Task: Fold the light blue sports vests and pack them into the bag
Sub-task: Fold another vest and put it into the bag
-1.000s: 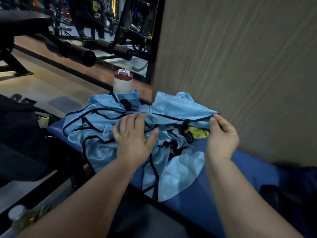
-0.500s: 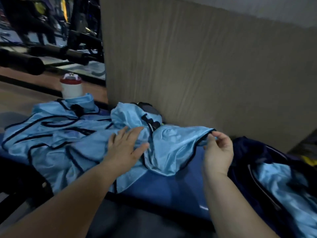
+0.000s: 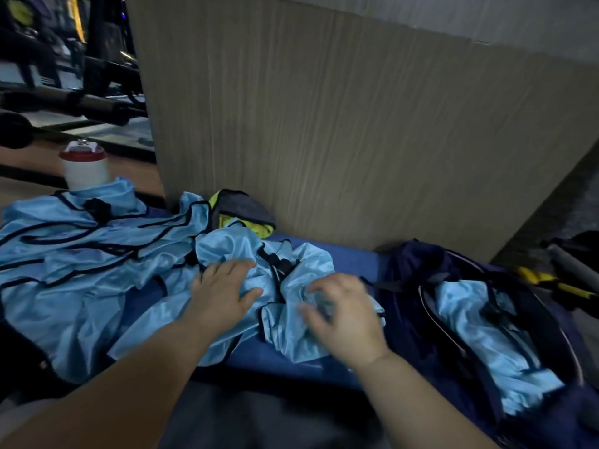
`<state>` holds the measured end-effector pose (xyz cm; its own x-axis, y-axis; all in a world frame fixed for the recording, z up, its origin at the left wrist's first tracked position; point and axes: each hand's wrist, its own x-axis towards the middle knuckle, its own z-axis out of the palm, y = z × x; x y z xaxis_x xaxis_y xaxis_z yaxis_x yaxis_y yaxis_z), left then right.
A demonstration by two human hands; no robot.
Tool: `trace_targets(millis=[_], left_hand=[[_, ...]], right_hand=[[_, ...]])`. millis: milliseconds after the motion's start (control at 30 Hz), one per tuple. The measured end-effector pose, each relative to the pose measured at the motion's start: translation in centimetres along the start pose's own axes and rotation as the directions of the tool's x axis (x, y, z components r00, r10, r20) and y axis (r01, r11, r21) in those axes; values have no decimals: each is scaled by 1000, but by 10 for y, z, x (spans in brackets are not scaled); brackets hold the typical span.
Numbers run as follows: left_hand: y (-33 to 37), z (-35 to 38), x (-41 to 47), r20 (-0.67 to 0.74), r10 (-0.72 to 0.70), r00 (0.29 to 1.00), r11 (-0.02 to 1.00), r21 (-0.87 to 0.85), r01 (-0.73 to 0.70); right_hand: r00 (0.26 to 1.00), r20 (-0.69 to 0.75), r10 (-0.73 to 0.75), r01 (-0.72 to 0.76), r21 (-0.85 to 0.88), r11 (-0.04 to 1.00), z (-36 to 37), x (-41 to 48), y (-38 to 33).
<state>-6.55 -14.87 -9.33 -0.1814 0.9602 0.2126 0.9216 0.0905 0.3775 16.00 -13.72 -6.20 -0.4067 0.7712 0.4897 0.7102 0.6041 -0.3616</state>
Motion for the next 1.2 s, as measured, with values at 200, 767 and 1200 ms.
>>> trace_targets(millis=[200,767,1200], left_hand=[[3,7,-3,184,34,982,994,93,-51],[-9,-29,5,-139,-185,973,974,107,201],[23,-11,1,37,74,997,996,-46,-72]], right_hand=[[867,405,292,-200,-254,946,27,-16,-1],[475,-150,867,-574,694,434,-95,-9,97],[951,-3,310,-303,-209,930,-62,-25,60]])
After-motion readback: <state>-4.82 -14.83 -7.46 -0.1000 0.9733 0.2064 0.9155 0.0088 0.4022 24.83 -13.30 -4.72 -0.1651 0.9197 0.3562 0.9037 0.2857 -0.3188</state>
